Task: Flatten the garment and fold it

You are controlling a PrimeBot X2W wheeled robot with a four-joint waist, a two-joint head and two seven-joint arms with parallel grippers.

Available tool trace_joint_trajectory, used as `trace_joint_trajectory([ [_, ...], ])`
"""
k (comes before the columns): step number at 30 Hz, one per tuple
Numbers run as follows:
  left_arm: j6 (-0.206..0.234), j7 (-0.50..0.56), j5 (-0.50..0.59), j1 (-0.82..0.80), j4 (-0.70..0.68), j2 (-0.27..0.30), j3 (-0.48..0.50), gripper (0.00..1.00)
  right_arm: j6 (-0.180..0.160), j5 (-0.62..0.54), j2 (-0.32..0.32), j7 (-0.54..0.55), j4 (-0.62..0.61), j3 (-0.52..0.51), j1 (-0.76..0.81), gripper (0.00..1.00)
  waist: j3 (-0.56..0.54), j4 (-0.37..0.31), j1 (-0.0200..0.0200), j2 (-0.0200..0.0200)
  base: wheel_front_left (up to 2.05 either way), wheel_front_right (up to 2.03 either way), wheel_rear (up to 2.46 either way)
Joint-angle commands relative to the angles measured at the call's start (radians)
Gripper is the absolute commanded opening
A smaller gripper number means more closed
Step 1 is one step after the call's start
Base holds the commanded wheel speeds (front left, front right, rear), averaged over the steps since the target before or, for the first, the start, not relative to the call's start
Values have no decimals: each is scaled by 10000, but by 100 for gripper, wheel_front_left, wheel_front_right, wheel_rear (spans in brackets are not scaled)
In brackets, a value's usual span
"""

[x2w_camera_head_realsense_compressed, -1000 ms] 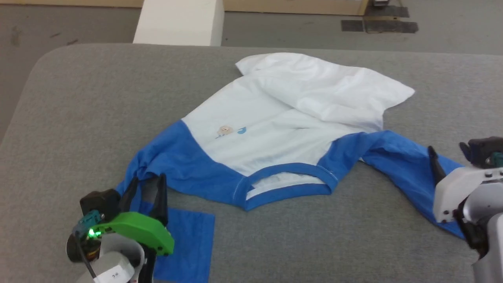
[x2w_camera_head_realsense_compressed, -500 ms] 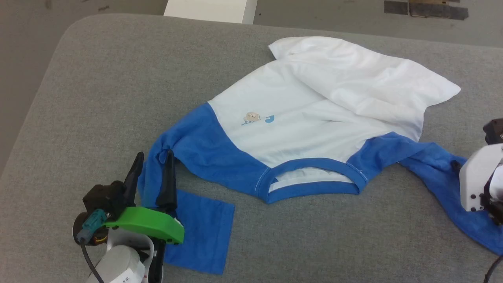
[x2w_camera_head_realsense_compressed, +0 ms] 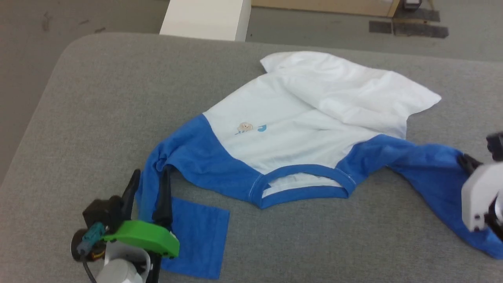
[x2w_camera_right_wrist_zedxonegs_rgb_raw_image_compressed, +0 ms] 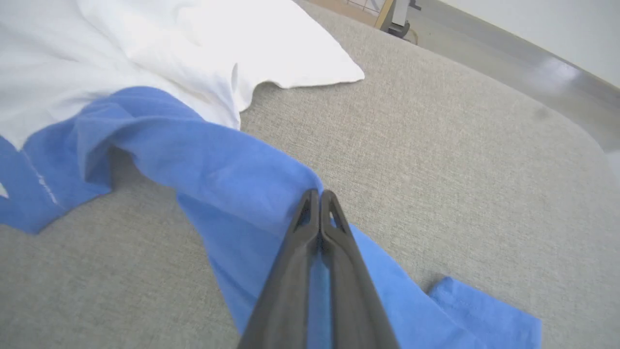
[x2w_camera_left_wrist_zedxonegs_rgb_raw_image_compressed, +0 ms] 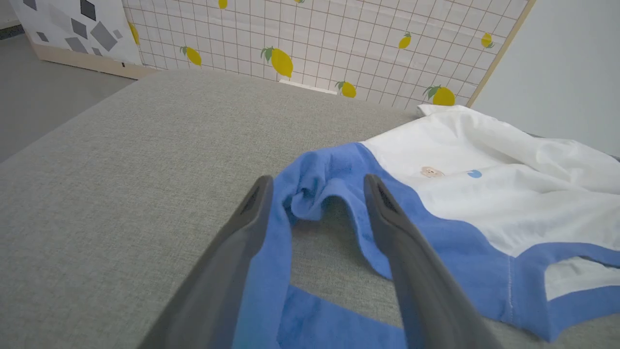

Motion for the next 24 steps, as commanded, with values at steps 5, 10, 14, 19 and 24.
trace_joint_trajectory([
  [5,-25,-45,68,581,67,9,351,100,-17,152,623,1059,-2755,-741,2752,0,-778,-676,0,0,0,0,0],
  [10,-15,64,28,884,-42,126,448,100,-17,100,1580,1933,-3816,-1133,4659,0,-945,-1195,0,0,0,0,0],
  [14,40,407,11,943,-355,225,366,100,-17,-99,2121,1790,-3414,-1158,5053,0,-932,-1446,0,0,0,0,0],
  [19,120,830,-29,1006,-671,352,297,100,-17,-510,2924,982,-2898,-1726,4931,100,-876,-1565,0,0,0,0,0],
  [24,192,915,-24,1062,-906,391,258,100,-17,-1117,3660,-880,-3286,-3064,4441,100,-831,-1506,0,0,0,0,0],
])
